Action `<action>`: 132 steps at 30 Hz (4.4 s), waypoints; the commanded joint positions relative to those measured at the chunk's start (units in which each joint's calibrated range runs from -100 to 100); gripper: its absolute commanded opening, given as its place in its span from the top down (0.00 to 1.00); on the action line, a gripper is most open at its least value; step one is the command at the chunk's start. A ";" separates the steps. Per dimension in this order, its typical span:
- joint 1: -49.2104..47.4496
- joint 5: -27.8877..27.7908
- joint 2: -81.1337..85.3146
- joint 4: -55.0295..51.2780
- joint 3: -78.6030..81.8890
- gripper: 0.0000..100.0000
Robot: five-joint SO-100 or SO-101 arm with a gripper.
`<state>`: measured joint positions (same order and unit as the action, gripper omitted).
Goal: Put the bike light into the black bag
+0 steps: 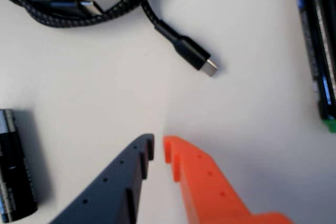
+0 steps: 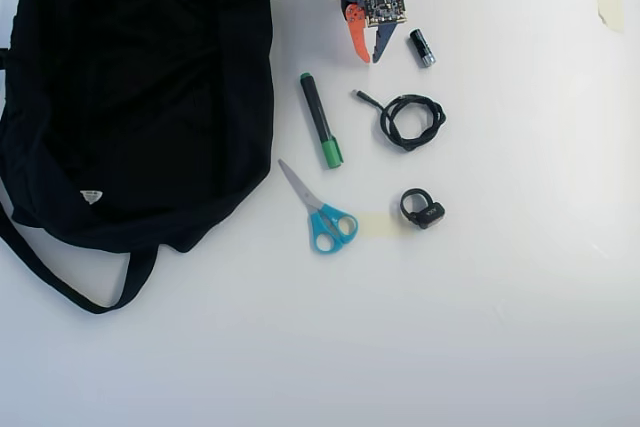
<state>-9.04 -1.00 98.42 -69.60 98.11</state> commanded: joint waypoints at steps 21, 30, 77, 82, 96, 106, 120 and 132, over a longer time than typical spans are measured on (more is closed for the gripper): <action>-0.98 -0.36 1.16 -2.84 1.17 0.98; -1.66 -0.36 0.66 -2.58 1.08 0.97; -5.40 0.11 -72.61 35.84 -73.67 0.98; -5.77 0.16 -76.68 31.53 -76.82 0.98; -5.47 0.16 -88.05 13.01 -91.11 0.98; -5.32 -0.15 -94.77 6.81 -96.05 0.98; -4.87 -1.99 -110.46 -14.90 -119.32 0.98; -4.87 -6.03 -112.95 -15.07 -119.59 0.98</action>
<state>-14.47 -5.84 -15.07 -84.37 -20.20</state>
